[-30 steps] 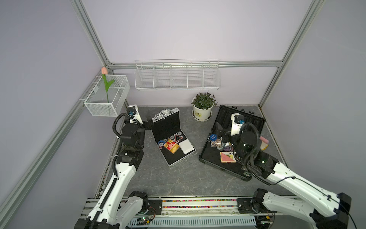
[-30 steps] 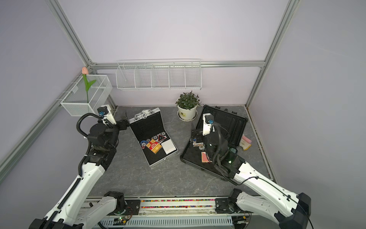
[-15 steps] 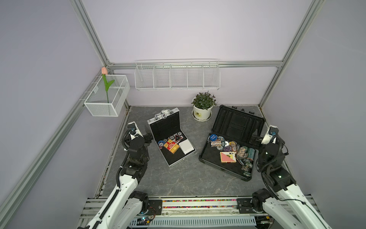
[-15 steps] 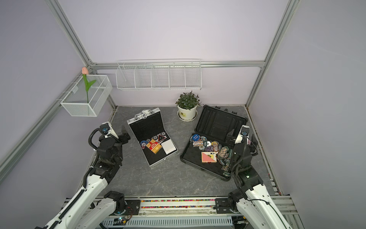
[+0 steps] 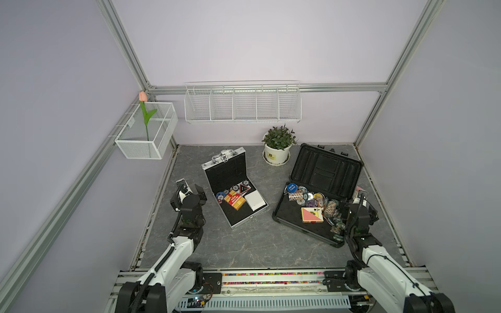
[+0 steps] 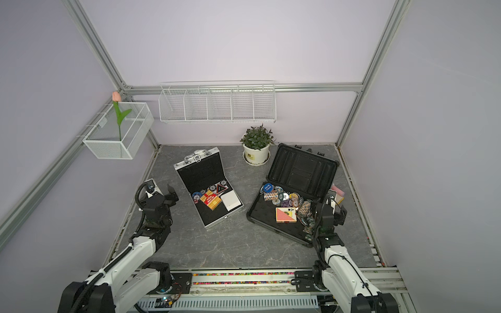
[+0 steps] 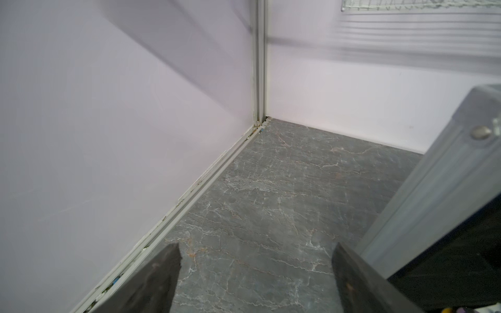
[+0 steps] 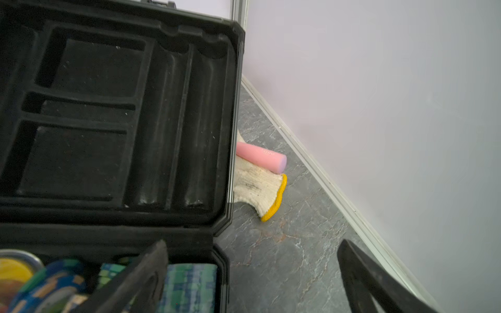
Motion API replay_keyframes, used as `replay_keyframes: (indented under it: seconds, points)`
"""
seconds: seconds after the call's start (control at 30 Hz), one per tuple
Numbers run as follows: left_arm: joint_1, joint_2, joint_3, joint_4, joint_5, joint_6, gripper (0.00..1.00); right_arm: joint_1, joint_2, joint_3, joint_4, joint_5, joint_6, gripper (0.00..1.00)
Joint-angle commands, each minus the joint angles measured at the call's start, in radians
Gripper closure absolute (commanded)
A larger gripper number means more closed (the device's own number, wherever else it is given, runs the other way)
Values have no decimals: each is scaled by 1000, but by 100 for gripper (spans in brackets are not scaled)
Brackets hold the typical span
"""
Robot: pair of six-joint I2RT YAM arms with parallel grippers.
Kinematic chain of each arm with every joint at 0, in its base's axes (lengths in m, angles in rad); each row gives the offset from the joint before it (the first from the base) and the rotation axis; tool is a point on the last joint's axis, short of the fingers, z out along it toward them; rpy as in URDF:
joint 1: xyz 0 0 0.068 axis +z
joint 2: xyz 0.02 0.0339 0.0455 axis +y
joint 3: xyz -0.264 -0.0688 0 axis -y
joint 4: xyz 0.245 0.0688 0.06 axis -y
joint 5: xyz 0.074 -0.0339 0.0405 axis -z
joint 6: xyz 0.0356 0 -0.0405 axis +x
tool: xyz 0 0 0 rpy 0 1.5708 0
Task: Open the poker set cases
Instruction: Reset both arms
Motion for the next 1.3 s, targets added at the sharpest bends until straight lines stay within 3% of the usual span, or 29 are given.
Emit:
replay_keyframes:
  seconds: [0.0,0.1,0.23,0.5,0.63,0.8,0.9,1.03,1.2,1.27]
  points:
    - [11,58,-24,184,106,20,8,-35,16,-47,248,-102,22,1]
    - [28,132,-47,310,189,40,8,-62,48,-92,391,-168,-1,1]
    - [41,152,-19,279,210,44,7,-101,107,-102,484,-252,1,1]
    - [85,225,-36,355,224,25,6,-128,412,-58,786,-542,-6,1]
    - [116,271,-43,398,296,19,5,-140,483,1,753,-478,-36,0]
    - [127,300,-29,393,383,41,5,-148,782,30,1036,-574,-50,1]
    - [142,356,-15,417,443,49,5,-161,699,46,872,-566,-35,0]
    - [158,411,6,419,490,51,5,-161,711,99,803,-599,-43,3]
    - [159,536,12,541,444,36,4,-154,703,128,736,-579,-44,8]
    - [160,525,35,474,385,9,4,-124,702,156,686,-510,-58,11]
